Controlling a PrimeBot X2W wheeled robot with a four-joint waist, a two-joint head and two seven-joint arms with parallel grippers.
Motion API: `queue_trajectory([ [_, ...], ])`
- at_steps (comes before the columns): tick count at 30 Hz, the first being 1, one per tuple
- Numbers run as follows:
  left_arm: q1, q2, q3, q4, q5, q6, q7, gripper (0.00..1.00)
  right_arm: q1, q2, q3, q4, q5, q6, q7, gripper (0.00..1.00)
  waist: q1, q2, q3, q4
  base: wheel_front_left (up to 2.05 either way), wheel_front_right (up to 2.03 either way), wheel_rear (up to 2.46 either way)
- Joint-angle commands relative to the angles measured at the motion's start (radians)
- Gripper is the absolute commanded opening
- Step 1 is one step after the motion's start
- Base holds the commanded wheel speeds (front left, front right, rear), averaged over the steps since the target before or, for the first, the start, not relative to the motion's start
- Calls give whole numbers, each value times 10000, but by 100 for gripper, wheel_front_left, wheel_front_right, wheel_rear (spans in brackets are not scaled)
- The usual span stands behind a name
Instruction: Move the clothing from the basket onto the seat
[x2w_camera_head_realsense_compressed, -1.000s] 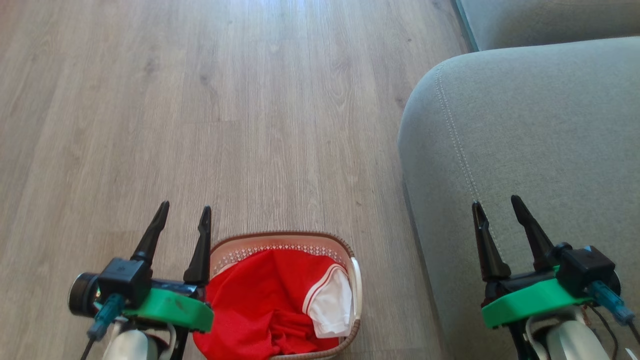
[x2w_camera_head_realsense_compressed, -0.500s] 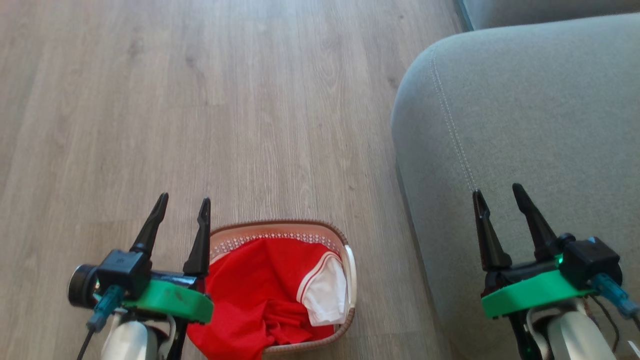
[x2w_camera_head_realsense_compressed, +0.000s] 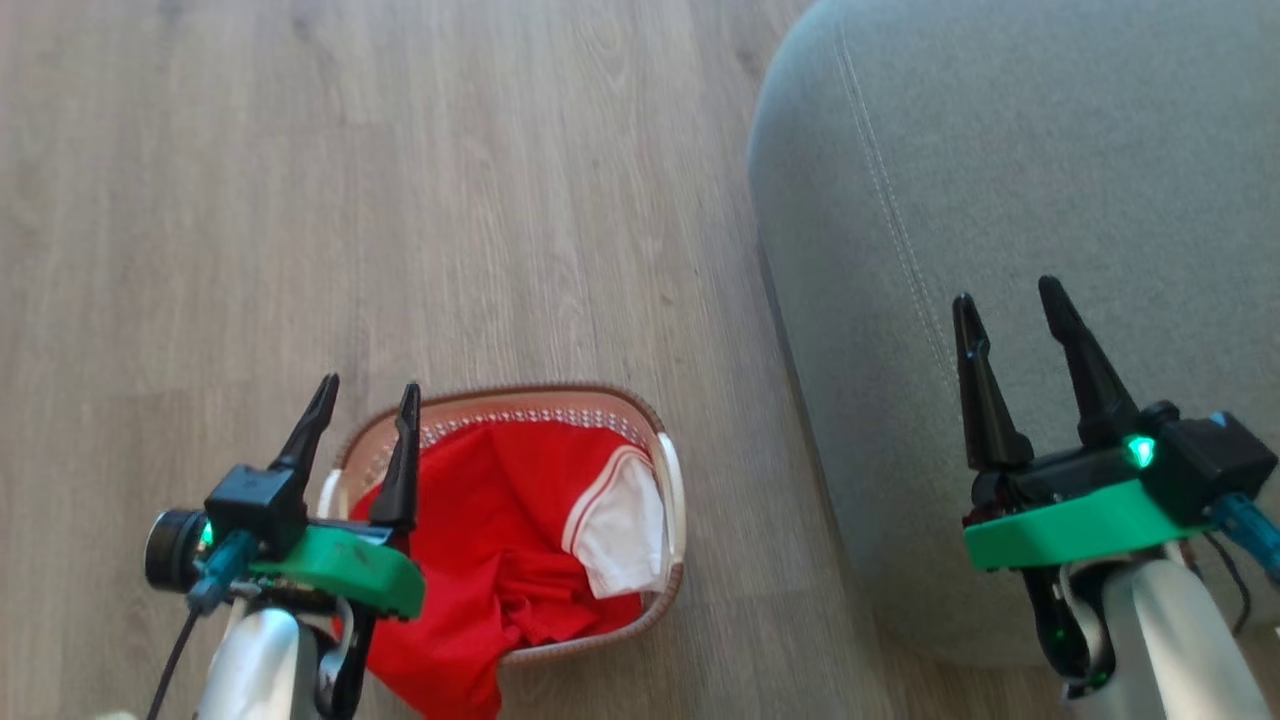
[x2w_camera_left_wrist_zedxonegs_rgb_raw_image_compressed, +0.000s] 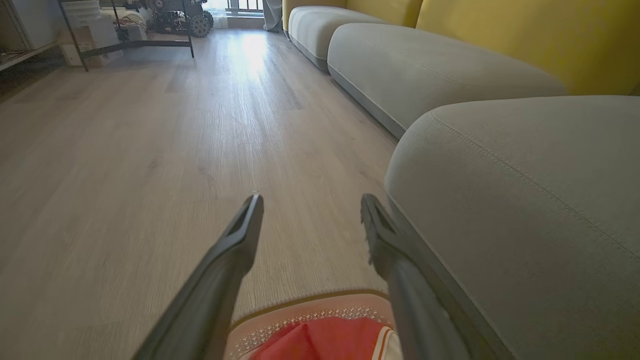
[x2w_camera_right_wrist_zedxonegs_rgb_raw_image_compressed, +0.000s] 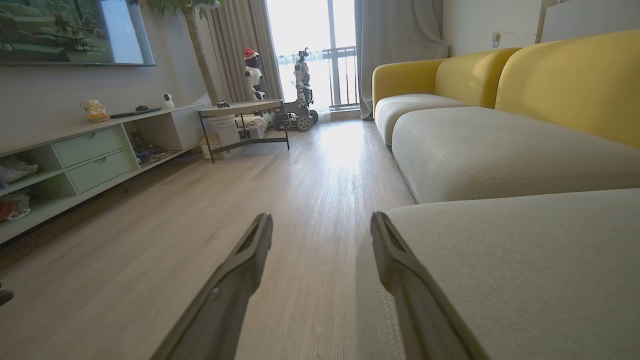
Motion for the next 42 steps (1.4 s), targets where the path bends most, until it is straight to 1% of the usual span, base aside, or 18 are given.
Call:
queue_trajectory([
  [1,-565,202,334,-76,6,-32,-124,100,-436,-77,218,-434,89,-2,-93,100,-1,0,398,-266,0,0,0],
  [7,-1068,347,225,628,-15,-38,-124,100,-735,-37,265,-652,110,-2,-93,100,-1,0,1011,-573,0,0,0],
  [14,-1851,591,67,1813,-104,-47,-124,100,-1138,2,336,-1029,115,-2,-93,100,-1,0,1868,-943,0,0,0],
  [23,-3141,826,-305,4178,-362,-58,150,100,-1604,73,302,-1609,57,-2,-93,100,-1,0,2990,-1160,0,0,0],
  [32,-4846,966,-1233,7055,-1116,-61,845,100,-2234,172,399,-2259,-82,-2,-93,100,-1,0,4321,-1286,0,0,0],
  [38,-5923,1088,-1803,8333,-1583,-62,1396,100,-2609,188,373,-2713,-176,-2,-93,100,-1,0,5123,-1399,0,0,0],
  [42,-6531,1192,-2106,8932,-1826,-62,1685,100,-2806,205,386,-2979,-219,-2,-93,100,-1,0,5628,-1515,0,0,0],
])
